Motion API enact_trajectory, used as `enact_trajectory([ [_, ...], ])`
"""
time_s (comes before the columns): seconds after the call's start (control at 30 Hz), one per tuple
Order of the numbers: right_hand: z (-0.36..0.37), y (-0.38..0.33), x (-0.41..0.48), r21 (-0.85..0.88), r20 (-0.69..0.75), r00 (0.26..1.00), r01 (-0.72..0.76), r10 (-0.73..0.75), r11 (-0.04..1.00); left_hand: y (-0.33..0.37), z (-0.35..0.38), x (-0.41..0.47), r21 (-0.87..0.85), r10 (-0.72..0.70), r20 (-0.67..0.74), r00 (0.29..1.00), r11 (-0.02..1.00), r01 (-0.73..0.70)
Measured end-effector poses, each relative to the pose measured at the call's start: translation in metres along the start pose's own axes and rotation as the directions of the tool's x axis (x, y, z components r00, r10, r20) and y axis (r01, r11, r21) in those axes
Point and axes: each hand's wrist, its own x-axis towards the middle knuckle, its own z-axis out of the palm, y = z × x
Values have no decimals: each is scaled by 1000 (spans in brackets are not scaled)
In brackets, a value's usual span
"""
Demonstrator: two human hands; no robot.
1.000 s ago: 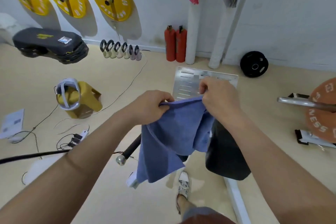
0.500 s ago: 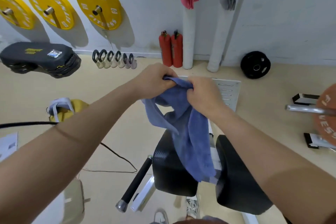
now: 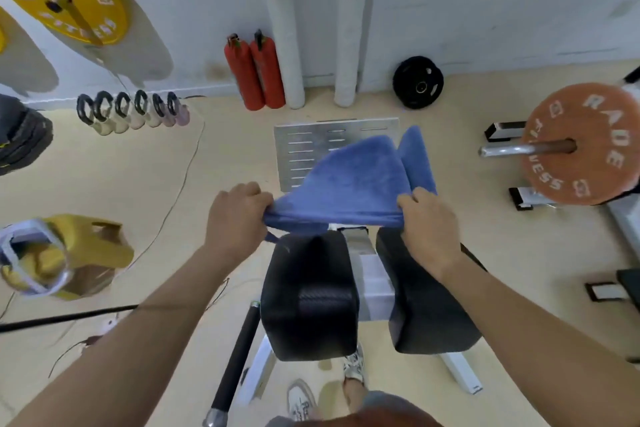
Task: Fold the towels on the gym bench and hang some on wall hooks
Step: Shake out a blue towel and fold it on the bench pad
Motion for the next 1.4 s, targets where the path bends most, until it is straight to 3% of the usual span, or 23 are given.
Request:
enact_trajectory([
  [0.13, 54, 28, -54, -40, 255, 966, -29, 38, 999, -6, 79, -44, 37, -328, 123, 937, 945, 326],
  [0.23, 77, 41, -73, -31, 224, 974, -7, 14, 999, -12, 114, -62, -40, -546, 227, 806, 822, 568],
  [0.37, 76, 54, -68, -14, 176, 984, 27, -24, 1000, -29, 123, -61, -197, -623, 380, 684, 668, 718],
  [0.43, 76, 62, -62, -21, 160, 987, 33, -30, 999, -33, 121, -56, -321, -660, 423, 621, 532, 784],
  [0.5, 76, 72, -54, -19, 138, 990, 17, -14, 1000, -33, 118, -48, -517, -697, 496, 518, 242, 821],
  [0.57, 77, 82, -41, -17, 79, 997, 11, -10, 1000, -35, 117, -40, -645, -707, 511, 488, 60, 762],
  [0.63, 70, 86, -21, 23, -15, 1000, 0, 0, 1000, -40, 115, -25, -752, -774, 398, 493, 33, 658],
  [0.7, 61, 92, 4, 139, -4, 979, -199, 202, 970, -38, 100, -8, -872, -815, 314, 487, -45, 488],
  [0.77, 54, 101, 19, 307, 69, 891, -447, 449, 840, -34, 82, 7, -946, -843, 276, 462, -152, 287],
  [0.83, 54, 106, 16, 397, 72, 825, -539, 561, 743, -32, 72, 14, -966, -868, 260, 424, -239, 104],
  [0.93, 65, 100, -17, 332, 88, 835, -539, 543, 774, -36, 74, 0, -954, -889, 300, 346, -282, 103],
  [1.0, 71, 95, -44, 278, 155, 853, -522, 499, 806, -40, 86, -19, -938, -892, 322, 318, -255, 235],
  [1.03, 74, 92, -56, 249, 189, 864, -501, 466, 829, -41, 92, -27, -918, -893, 300, 335, -175, 355],
  [1.07, 76, 88, -67, 219, 206, 882, -464, 425, 858, -39, 99, -33, -866, -878, 268, 397, -39, 499],
  [1.13, 82, 82, -83, 169, 206, 937, -318, 282, 933, -24, 109, -38, -618, -756, 216, 617, 384, 686],
  [1.17, 84, 81, -87, 155, 212, 953, -253, 218, 955, -13, 114, -39, -495, -655, 195, 730, 577, 650],
  [1.23, 84, 82, -87, 124, 242, 957, -192, 158, 974, 12, 121, -36, -350, -438, 174, 882, 810, 471],
  [1.3, 80, 86, -87, 88, 252, 958, -165, 139, 982, 32, 125, -35, -268, -272, 216, 938, 907, 325],
  [1.4, 78, 93, -96, 123, 212, 967, -170, 142, 978, 55, 126, -42, -274, -194, 368, 909, 912, 306],
])
